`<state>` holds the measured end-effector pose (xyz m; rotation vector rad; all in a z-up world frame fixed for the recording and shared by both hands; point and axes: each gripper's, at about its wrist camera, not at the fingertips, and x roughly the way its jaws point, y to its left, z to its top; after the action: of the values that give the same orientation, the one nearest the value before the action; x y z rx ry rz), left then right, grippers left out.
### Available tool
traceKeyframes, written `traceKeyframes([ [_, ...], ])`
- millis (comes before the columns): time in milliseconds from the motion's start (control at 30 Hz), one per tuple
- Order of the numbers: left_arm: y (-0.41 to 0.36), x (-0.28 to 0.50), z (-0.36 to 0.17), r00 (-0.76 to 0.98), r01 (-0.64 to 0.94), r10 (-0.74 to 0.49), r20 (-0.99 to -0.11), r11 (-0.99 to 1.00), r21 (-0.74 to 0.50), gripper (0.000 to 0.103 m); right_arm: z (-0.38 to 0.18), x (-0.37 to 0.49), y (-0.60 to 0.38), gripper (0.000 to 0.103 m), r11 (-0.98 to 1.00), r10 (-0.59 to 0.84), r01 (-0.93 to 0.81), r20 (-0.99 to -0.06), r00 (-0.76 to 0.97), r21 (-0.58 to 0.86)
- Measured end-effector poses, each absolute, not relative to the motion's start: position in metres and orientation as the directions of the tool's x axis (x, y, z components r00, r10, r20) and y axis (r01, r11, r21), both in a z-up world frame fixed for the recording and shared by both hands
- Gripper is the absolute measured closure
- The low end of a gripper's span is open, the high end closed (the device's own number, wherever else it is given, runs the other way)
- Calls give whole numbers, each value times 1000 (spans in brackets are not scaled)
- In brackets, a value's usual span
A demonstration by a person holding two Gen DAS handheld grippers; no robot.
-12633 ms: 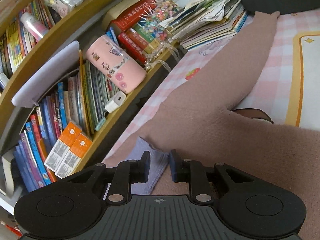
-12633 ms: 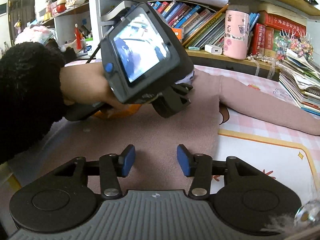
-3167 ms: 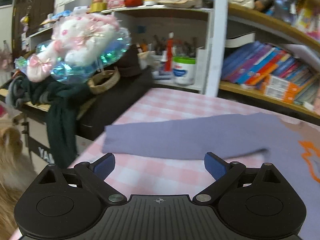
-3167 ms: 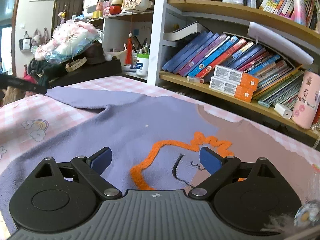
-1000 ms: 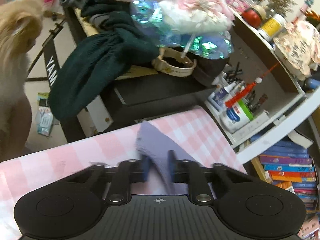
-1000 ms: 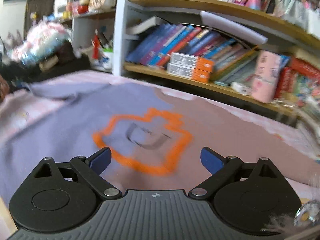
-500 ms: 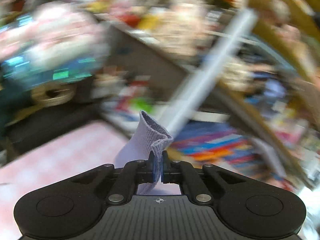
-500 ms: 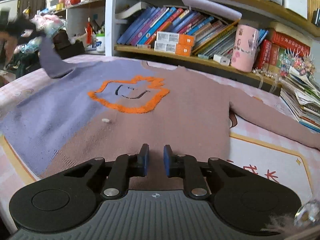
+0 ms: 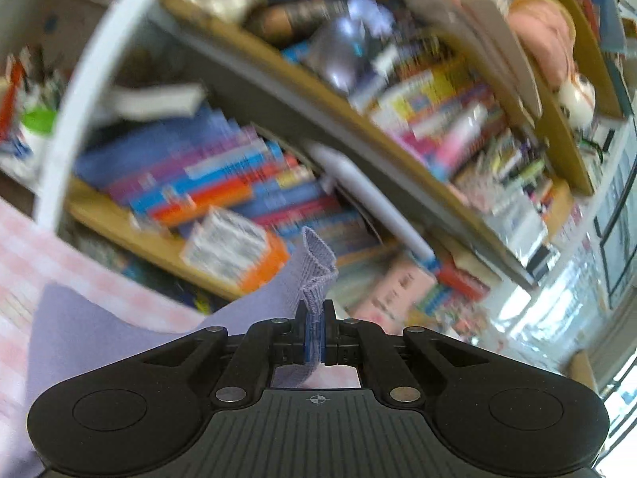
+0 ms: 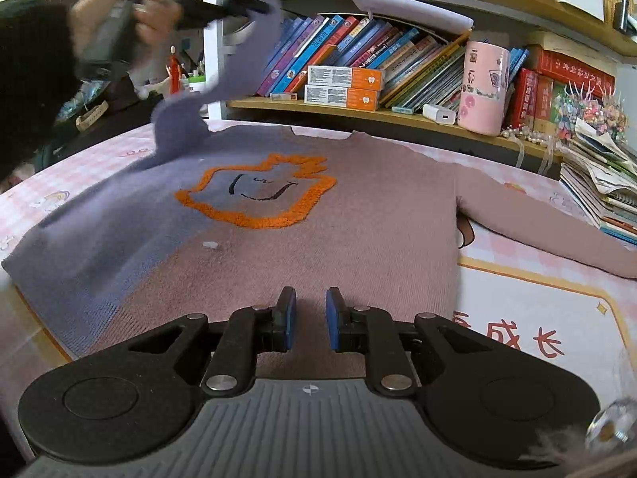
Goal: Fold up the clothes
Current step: 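Fold the lavender sleeve across the sweater chest and open the left gripper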
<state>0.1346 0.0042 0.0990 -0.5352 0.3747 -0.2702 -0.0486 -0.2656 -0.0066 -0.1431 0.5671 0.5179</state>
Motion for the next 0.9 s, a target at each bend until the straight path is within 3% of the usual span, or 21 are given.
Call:
traceKeyframes([
  [233, -72, 153, 52, 832, 139, -366, -418, 866, -481, 97, -6, -46, -270, 87, 862, 443, -505, -544, 712, 41],
  [333, -85, 147, 46, 777, 178, -420, -470, 862, -475, 77, -5, -45, -273, 87, 861, 455, -503, -542, 707, 67],
  [400, -86, 131, 56, 780, 244, -445, -441, 864, -440, 57, -5, -44, -275, 87, 861, 461, -502, -541, 703, 81],
  [467, -80, 104, 69, 805, 299, -431, -408, 888, -349, 51, -5, -44, -275, 87, 861, 463, -502, -540, 703, 84],
  [600, -54, 46, 84, 849, 319, -346, -398, 938, -135, 51, -5, -44, -274, 87, 861, 462, -502, -540, 703, 82],
  [733, -18, -16, 68, 880, 217, -152, -451, 972, 96, 51, -6, -43, -274, 87, 861, 458, -503, -541, 705, 75],
  [900, 31, -71, 37, 842, 104, -10, -539, 984, 144, 51, -7, -46, -269, 87, 864, 440, -503, -544, 715, 38],
])
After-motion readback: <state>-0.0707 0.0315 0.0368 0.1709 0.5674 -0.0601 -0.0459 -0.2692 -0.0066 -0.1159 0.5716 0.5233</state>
